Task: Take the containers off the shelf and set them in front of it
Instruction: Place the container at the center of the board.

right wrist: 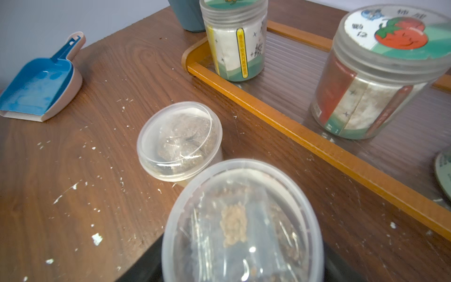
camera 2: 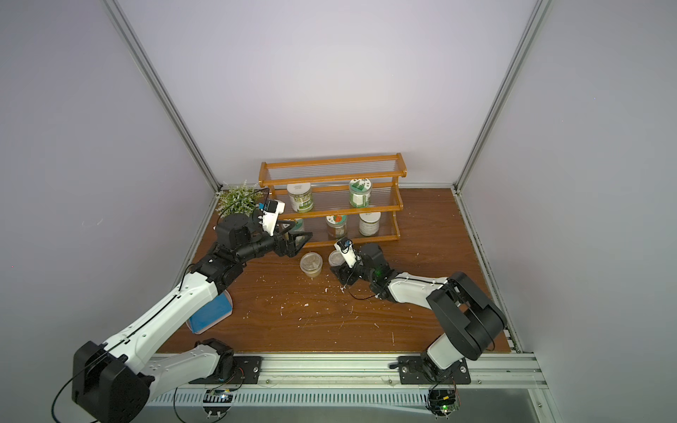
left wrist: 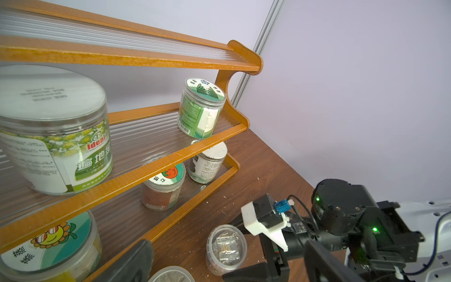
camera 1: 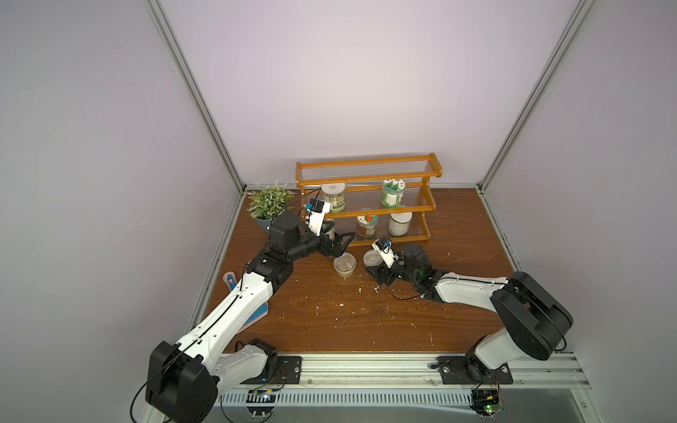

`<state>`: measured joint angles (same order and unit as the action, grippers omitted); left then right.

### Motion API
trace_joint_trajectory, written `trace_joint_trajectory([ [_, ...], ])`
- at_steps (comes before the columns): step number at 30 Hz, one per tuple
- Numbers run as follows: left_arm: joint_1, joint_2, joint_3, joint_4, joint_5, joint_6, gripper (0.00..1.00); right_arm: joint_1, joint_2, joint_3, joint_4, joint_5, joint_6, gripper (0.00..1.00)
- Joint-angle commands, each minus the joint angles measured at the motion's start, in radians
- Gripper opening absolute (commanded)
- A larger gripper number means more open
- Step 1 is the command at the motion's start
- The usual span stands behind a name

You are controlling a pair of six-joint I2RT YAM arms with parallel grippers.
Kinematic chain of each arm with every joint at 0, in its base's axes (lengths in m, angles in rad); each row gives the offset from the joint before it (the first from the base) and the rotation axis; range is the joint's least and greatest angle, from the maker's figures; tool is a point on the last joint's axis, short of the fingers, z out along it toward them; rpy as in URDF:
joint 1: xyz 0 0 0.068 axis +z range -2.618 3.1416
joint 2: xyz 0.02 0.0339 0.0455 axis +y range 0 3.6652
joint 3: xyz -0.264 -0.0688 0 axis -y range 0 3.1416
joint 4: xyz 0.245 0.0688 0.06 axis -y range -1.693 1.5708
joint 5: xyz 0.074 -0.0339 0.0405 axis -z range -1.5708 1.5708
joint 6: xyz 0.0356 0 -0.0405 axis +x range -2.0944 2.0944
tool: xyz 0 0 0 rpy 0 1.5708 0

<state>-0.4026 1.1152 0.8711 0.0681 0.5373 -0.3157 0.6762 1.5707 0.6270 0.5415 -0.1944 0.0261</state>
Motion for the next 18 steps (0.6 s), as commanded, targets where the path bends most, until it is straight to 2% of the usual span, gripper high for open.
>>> trace_joint_trajectory([
  [1,0.015,-0.009,-0.008,-0.002,0.003,0.003,0.99,0.009,0.033,0.008,0.114,0.018,0.011,0.76],
  [10,0.021,-0.012,-0.013,-0.011,-0.004,0.007,1.00,0.015,0.105,0.023,0.146,0.027,0.001,0.80],
  [18,0.025,-0.011,-0.031,-0.003,-0.013,0.009,0.99,0.018,0.104,0.044,0.053,0.072,-0.040,0.88],
])
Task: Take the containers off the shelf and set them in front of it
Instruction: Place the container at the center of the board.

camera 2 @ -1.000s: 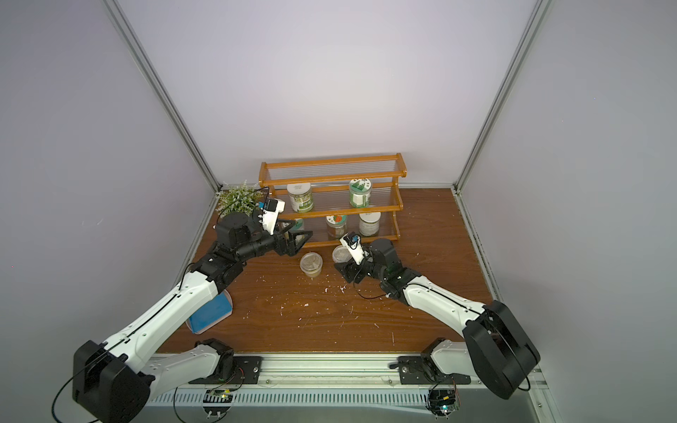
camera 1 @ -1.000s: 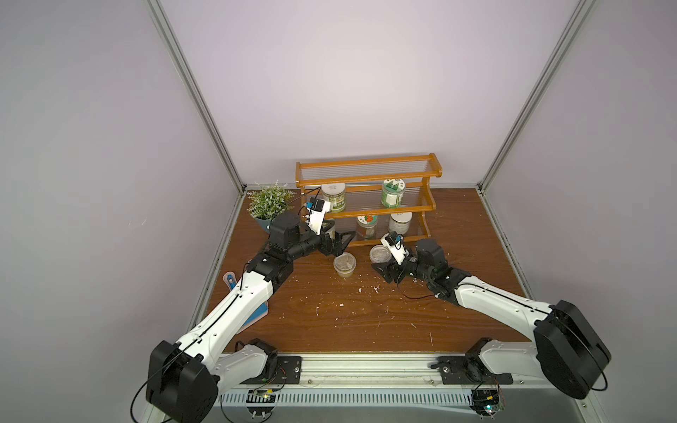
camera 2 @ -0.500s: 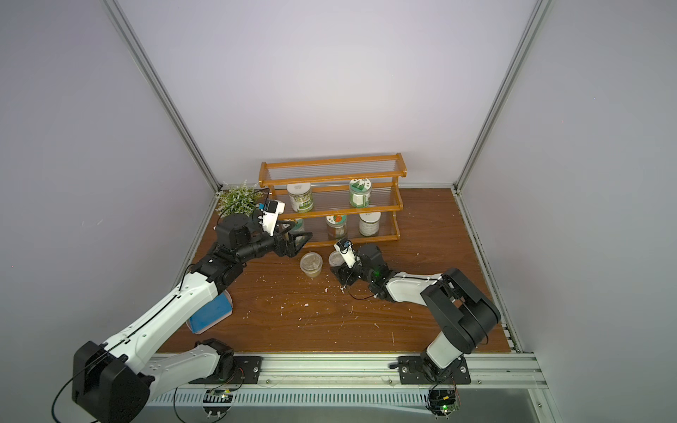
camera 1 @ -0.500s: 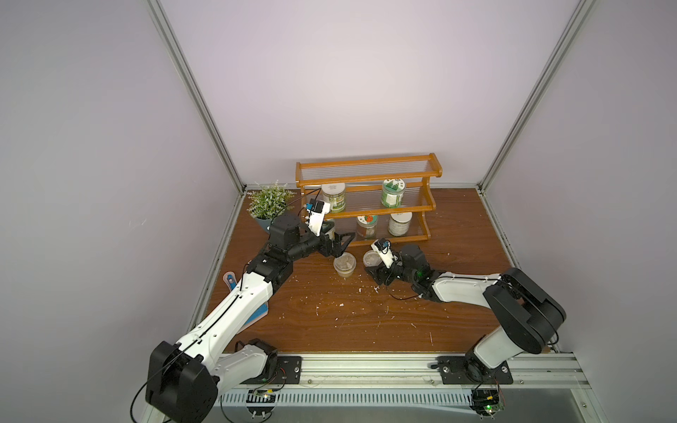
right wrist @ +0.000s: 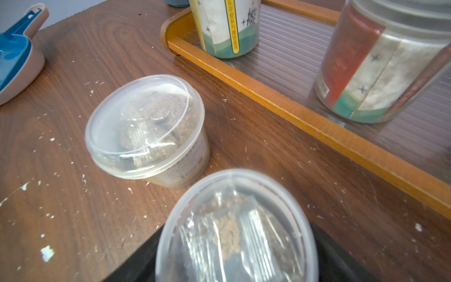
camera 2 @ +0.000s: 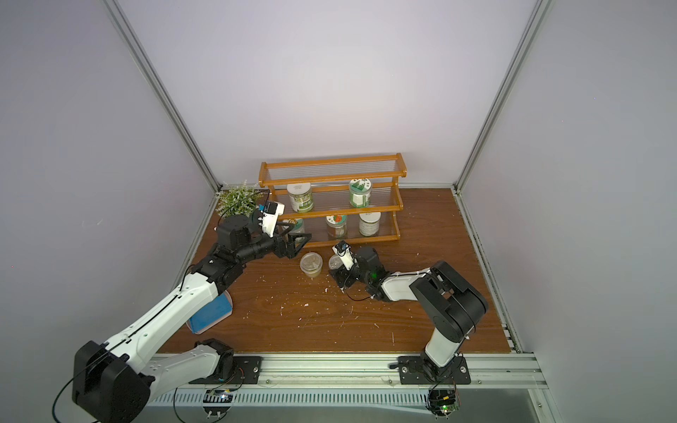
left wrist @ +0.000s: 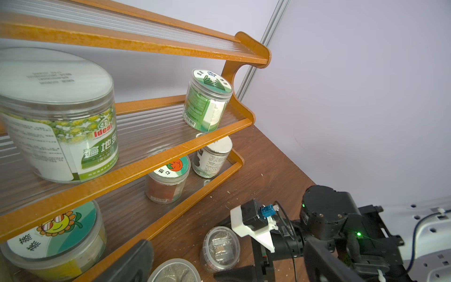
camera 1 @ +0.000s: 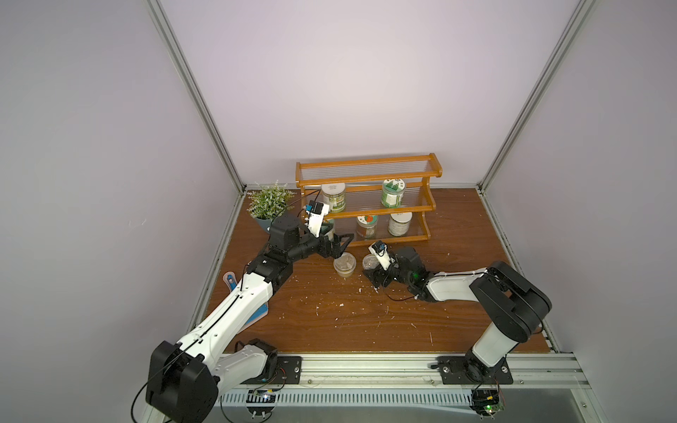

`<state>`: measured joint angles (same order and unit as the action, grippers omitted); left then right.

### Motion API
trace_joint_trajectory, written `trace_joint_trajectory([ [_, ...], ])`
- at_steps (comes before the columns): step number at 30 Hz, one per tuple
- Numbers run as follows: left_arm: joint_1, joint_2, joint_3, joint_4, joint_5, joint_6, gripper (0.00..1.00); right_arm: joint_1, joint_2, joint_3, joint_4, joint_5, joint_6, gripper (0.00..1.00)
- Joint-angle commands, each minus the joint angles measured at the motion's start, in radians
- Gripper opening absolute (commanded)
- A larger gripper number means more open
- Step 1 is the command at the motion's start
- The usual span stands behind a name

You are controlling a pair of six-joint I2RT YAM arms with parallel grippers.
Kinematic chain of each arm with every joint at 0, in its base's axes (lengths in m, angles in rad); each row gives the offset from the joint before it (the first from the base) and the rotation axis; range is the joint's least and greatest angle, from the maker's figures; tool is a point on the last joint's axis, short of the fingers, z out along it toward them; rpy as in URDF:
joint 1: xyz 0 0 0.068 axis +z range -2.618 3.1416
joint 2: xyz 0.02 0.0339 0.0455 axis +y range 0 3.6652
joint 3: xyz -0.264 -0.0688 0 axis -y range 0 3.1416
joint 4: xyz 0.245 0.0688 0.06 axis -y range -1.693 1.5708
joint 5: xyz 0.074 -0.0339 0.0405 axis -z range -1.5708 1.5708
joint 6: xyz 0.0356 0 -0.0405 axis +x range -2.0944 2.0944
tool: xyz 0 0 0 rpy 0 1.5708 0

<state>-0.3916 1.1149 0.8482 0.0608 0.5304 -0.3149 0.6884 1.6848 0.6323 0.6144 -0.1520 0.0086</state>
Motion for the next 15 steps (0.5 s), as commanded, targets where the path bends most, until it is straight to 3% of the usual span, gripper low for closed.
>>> trace_joint_trajectory([
  [1,0.014,-0.009,-0.011,0.007,-0.006,0.008,1.00,0.005,-0.008,0.038,-0.027,0.031,-0.022,0.89],
  [9,0.017,-0.004,-0.029,0.017,-0.042,0.022,1.00,0.004,-0.084,0.033,-0.131,0.057,-0.042,0.98],
  [15,0.017,-0.001,-0.058,0.041,-0.089,0.022,1.00,-0.005,-0.186,0.039,-0.264,0.050,-0.064,0.99],
])
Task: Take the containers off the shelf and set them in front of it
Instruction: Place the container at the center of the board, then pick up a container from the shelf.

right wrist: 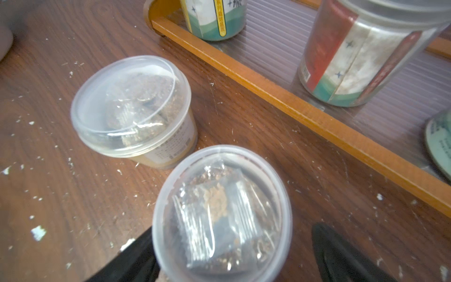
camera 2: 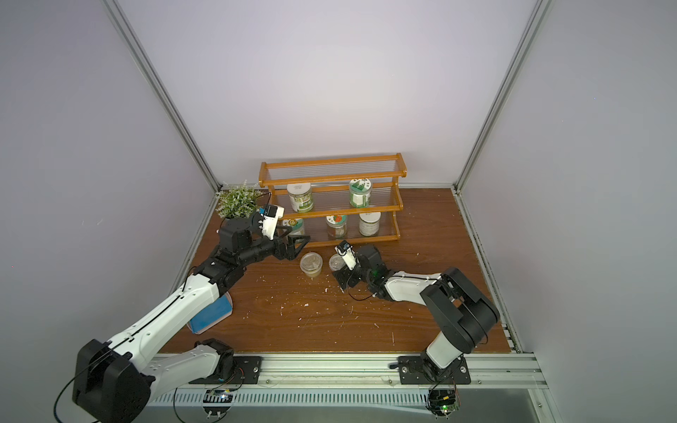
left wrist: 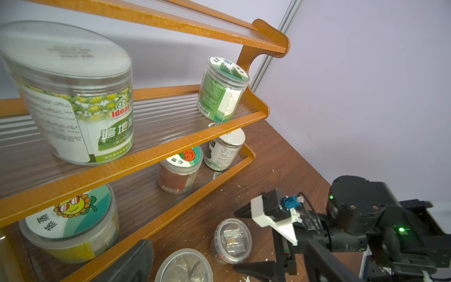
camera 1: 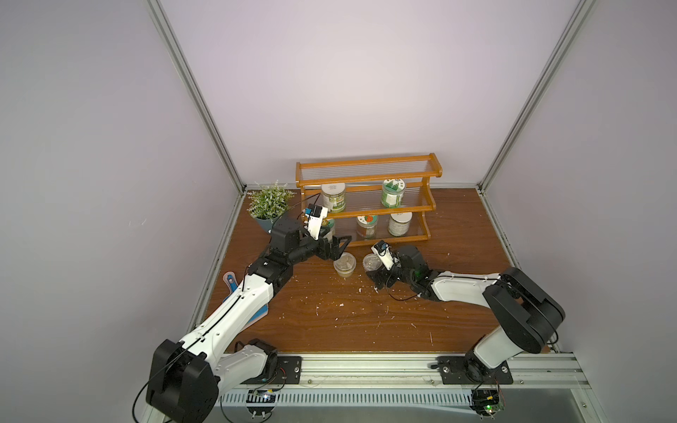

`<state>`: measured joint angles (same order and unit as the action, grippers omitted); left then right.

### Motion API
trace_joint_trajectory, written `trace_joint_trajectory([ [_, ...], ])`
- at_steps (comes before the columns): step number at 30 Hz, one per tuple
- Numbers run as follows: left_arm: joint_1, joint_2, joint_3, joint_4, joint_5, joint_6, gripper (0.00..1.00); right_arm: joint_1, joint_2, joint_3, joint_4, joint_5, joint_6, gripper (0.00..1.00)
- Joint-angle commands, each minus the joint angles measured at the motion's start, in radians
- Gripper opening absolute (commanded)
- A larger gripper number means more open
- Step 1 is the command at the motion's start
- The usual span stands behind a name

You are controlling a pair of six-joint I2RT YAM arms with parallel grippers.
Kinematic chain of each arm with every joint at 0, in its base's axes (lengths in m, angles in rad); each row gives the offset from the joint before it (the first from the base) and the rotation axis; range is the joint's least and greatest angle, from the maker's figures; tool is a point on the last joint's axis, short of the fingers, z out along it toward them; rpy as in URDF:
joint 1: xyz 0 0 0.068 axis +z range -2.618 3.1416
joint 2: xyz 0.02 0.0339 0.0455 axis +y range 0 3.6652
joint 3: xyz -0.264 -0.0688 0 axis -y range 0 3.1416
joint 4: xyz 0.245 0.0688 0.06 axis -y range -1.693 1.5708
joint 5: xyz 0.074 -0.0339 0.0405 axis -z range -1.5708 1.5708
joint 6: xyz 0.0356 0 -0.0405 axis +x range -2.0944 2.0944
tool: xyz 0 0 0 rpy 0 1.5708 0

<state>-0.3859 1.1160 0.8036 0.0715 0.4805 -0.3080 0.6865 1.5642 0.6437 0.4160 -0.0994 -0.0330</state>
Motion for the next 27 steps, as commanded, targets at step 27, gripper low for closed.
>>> trace_joint_trajectory([
  [27,0.007,0.336,0.061,0.480,-0.416,0.054,1.00,-0.189,-0.528,0.144,-0.428,-0.212,-0.002,0.99],
])
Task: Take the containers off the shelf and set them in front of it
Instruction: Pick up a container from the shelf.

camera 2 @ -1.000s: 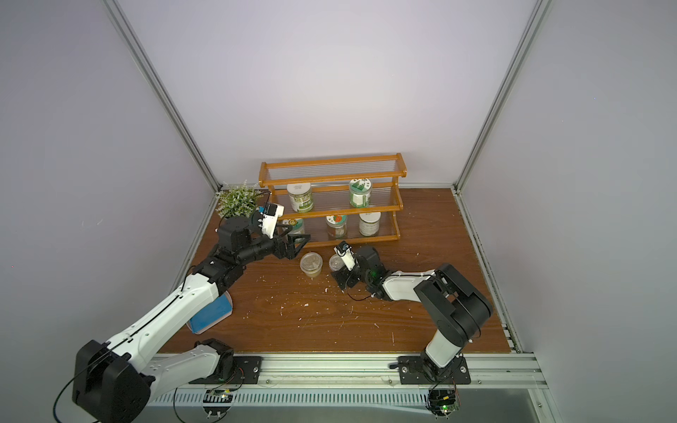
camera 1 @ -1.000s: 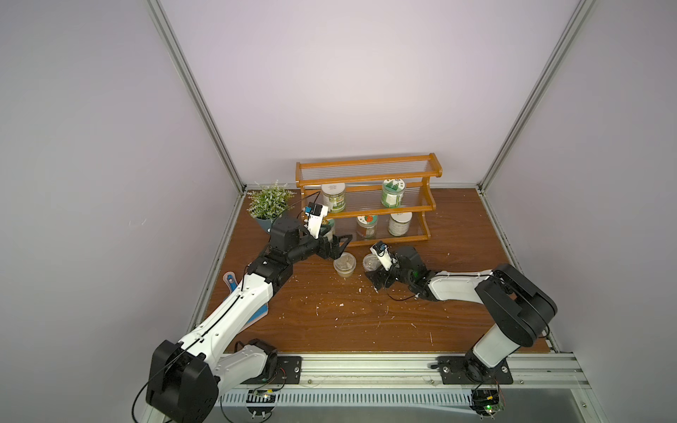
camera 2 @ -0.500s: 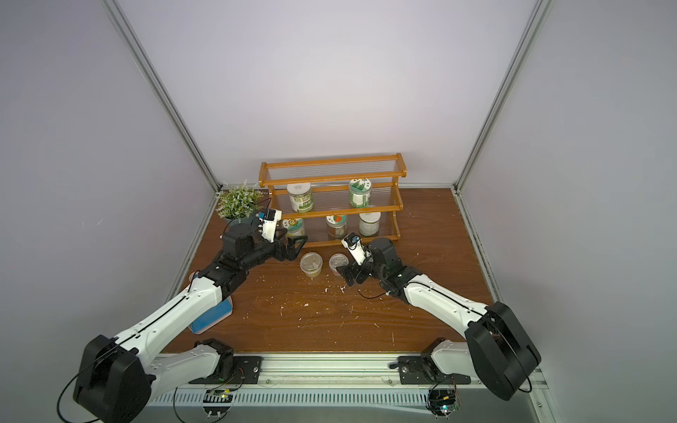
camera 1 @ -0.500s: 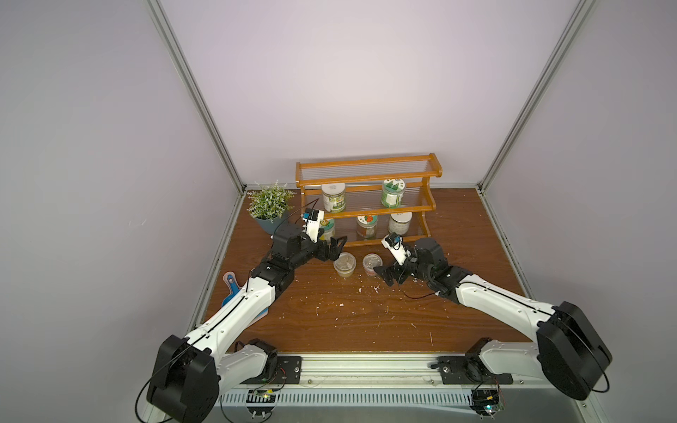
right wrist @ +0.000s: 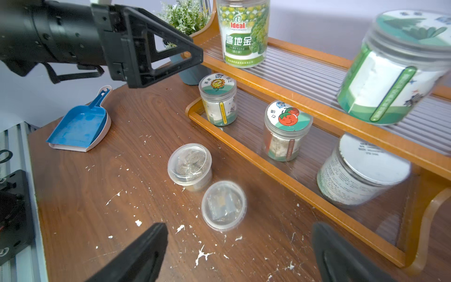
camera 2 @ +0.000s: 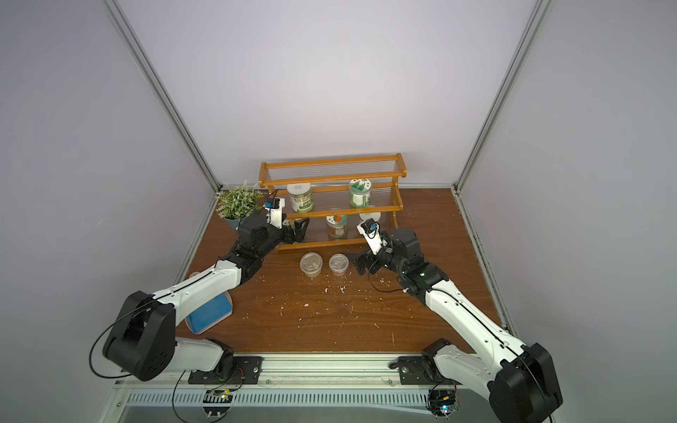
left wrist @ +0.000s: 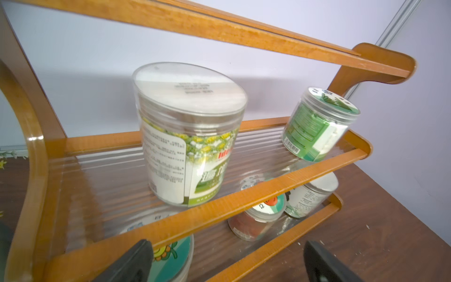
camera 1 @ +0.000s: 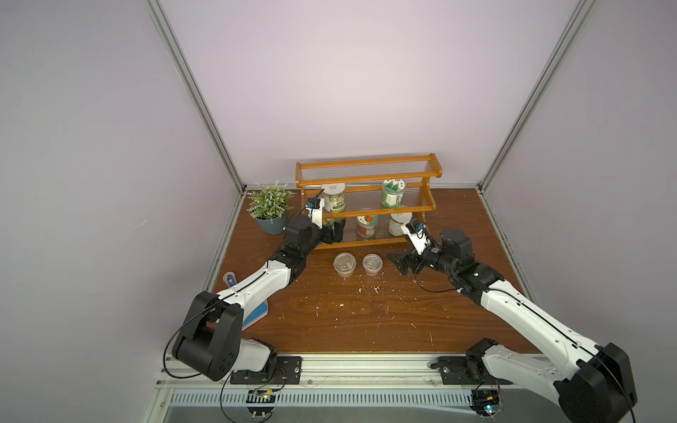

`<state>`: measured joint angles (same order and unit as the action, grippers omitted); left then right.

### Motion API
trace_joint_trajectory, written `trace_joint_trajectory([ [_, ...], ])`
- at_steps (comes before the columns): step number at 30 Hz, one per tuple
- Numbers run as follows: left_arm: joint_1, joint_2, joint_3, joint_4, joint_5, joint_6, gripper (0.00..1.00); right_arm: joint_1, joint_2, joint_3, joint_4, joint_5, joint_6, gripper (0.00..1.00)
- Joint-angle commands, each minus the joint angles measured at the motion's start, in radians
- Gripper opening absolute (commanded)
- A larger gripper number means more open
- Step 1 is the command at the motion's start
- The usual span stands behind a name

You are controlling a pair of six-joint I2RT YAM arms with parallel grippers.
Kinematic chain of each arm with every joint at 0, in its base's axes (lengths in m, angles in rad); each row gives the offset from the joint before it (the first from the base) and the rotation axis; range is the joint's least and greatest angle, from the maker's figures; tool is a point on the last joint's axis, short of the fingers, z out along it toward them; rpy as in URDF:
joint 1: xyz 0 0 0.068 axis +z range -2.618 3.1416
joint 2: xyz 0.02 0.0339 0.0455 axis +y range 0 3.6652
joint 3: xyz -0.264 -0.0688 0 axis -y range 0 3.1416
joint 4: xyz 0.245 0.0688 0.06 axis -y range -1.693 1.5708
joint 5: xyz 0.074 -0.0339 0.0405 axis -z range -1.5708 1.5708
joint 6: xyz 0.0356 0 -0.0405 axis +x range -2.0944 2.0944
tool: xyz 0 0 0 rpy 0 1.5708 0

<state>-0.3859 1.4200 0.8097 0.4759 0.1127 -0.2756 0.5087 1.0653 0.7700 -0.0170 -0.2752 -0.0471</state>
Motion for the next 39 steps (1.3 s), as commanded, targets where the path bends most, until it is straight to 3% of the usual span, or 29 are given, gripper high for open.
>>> trace_joint_trajectory([
  [1,0.007,0.043,0.065,0.083,-0.056,0.021,0.99,-0.013,-0.031,0.016,0.005,-0.036,0.013,0.99],
  [11,0.012,0.167,0.140,0.170,-0.118,-0.011,1.00,-0.032,-0.060,0.009,0.014,-0.036,0.019,0.99],
  [33,0.029,0.321,0.240,0.269,-0.095,0.036,1.00,-0.056,-0.066,0.002,0.030,-0.094,0.024,0.99],
  [39,0.028,0.349,0.250,0.308,-0.090,0.041,0.94,-0.058,-0.066,-0.001,0.033,-0.102,0.024,0.99],
])
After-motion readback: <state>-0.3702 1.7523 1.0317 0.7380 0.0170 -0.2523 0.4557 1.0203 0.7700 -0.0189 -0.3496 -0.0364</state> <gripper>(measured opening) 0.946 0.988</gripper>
